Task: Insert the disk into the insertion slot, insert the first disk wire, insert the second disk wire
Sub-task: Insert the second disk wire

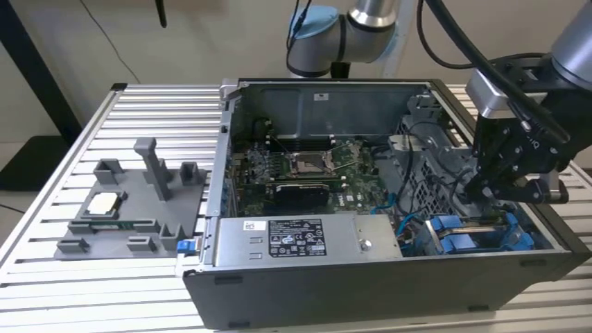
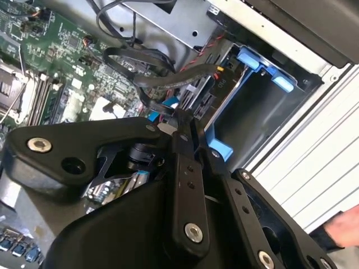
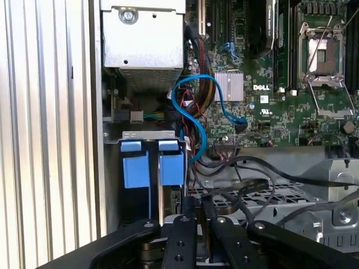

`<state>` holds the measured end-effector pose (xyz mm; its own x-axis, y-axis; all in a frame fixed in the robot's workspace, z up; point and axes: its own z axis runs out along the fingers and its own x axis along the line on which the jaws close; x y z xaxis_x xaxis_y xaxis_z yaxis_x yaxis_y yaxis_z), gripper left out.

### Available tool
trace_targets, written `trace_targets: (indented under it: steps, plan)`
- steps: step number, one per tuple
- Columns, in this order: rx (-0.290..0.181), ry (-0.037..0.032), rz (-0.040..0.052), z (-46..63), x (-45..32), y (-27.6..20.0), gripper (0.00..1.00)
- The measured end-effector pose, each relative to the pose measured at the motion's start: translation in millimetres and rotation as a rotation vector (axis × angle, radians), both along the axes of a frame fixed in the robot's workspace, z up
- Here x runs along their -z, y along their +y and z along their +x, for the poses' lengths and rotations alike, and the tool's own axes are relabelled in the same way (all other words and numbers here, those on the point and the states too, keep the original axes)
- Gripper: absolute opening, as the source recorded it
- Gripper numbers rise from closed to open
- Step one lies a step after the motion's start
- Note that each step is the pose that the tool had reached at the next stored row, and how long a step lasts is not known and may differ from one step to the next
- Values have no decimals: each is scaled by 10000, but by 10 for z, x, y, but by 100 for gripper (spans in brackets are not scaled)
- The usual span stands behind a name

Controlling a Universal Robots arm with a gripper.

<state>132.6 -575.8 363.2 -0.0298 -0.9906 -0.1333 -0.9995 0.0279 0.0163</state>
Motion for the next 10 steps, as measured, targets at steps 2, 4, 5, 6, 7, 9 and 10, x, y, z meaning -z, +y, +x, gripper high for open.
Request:
trace_targets:
  steps: [2, 4, 5, 6, 7, 9, 10]
  plan:
    - [-1, 0, -1, 9, 16, -4, 16]
    - [0, 0, -3, 22, 27, -6, 16]
    - [0, 0, -3, 29, 33, -8, 16]
    - [-1, 0, -2, 36, 38, -9, 16]
    - [0, 0, -3, 43, 43, -10, 16]
    - [0, 0, -7, 59, 52, -13, 16]
    - [0, 0, -12, 64, 56, -15, 16]
